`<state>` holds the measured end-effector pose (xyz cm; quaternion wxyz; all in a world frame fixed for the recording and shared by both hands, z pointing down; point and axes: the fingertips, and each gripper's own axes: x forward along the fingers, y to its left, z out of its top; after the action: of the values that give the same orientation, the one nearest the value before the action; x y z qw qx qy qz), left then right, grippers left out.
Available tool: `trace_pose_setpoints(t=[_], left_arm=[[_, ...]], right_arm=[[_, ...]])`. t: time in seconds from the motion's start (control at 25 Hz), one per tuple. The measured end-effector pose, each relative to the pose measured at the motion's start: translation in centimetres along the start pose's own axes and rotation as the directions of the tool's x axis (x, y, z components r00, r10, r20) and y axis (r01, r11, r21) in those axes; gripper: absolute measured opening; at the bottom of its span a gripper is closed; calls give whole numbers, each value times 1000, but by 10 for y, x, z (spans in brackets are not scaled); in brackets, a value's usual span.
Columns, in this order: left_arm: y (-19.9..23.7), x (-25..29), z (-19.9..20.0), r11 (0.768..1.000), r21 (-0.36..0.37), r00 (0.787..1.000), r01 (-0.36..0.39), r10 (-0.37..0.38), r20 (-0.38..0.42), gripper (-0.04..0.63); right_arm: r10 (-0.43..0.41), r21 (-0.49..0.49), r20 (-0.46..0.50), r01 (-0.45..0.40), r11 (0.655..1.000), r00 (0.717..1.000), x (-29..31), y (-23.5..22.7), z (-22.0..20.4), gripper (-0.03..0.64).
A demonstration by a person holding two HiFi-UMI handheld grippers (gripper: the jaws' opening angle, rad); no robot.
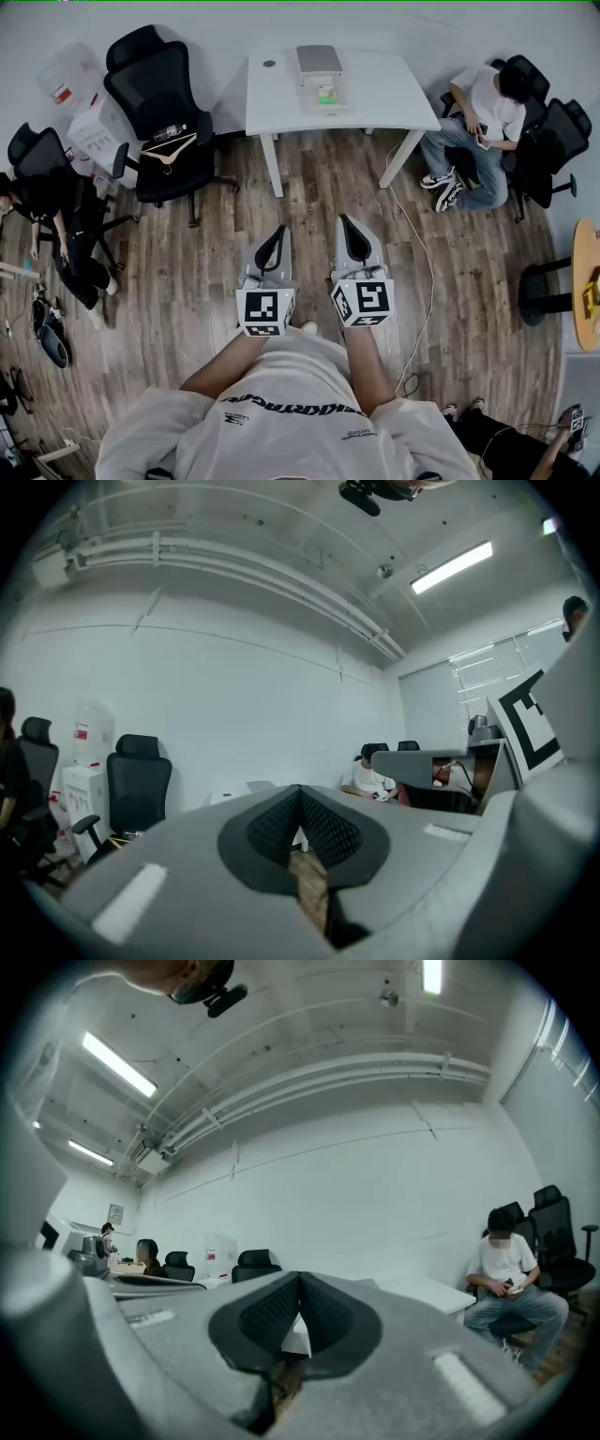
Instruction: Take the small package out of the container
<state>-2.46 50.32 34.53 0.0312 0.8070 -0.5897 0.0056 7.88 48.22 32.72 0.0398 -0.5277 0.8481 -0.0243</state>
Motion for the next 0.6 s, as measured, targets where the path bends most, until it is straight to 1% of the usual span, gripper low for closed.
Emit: trace_pose_setpoints(t=[0.16,0.32,0.44,0.6], left_arm=[[-5,-1,-1,1000,-5,1000,-10,10,6,3],[1,7,-5,1000,-17,1000,-22,22,10,3],[4,22,-9,1000,-23,1000,-21,21,10,3],[9,47,-9,999,-30,1000,-15,15,10,3]], right_arm=[[5,7,13,-5,1000,1000,-1,-7,4,0],[15,9,-13,-15,1000,1000,6,-6,-6,0],[26,1,-25,-26,1000,999,17,-8,-12,0],[19,-3,-33,-19,1000,999,37,-23,-13,0]])
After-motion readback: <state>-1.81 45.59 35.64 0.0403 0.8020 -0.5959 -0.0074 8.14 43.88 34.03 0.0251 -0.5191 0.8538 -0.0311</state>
